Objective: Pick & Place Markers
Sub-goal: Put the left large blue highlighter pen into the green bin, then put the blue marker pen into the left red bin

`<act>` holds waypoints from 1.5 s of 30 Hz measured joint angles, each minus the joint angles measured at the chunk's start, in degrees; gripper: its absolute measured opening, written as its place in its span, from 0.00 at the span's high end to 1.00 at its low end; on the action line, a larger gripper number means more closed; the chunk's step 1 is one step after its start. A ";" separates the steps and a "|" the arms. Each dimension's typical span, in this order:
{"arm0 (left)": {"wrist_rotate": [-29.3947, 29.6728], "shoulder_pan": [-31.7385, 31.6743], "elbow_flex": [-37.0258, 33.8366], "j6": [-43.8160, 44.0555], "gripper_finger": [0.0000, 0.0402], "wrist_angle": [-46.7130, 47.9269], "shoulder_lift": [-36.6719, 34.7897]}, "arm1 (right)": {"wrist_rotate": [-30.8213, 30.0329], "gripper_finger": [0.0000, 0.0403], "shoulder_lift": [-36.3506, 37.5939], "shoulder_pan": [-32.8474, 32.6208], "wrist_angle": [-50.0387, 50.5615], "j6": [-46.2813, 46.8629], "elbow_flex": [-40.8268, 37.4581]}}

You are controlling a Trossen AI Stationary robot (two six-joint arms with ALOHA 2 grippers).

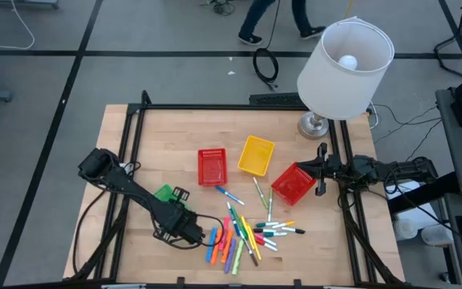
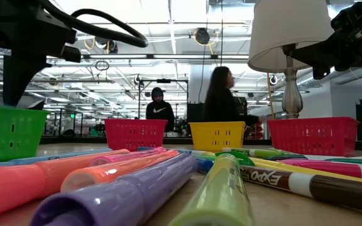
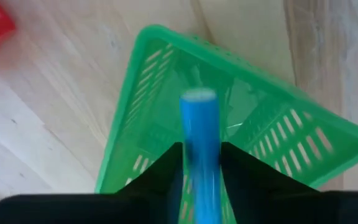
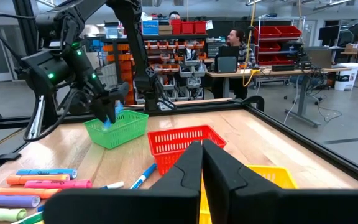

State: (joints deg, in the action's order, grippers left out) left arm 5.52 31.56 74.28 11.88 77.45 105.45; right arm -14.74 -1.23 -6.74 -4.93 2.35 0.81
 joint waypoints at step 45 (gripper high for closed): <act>50.91 7.84 -57.49 24.90 0.99 -78.92 -56.85 | -0.32 1.00 -0.96 0.02 -13.47 -23.42 -0.01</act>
State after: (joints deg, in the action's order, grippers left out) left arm 56.43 39.39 16.79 36.79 -1.47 48.59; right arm -15.06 -2.19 -6.72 -18.40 -21.07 0.80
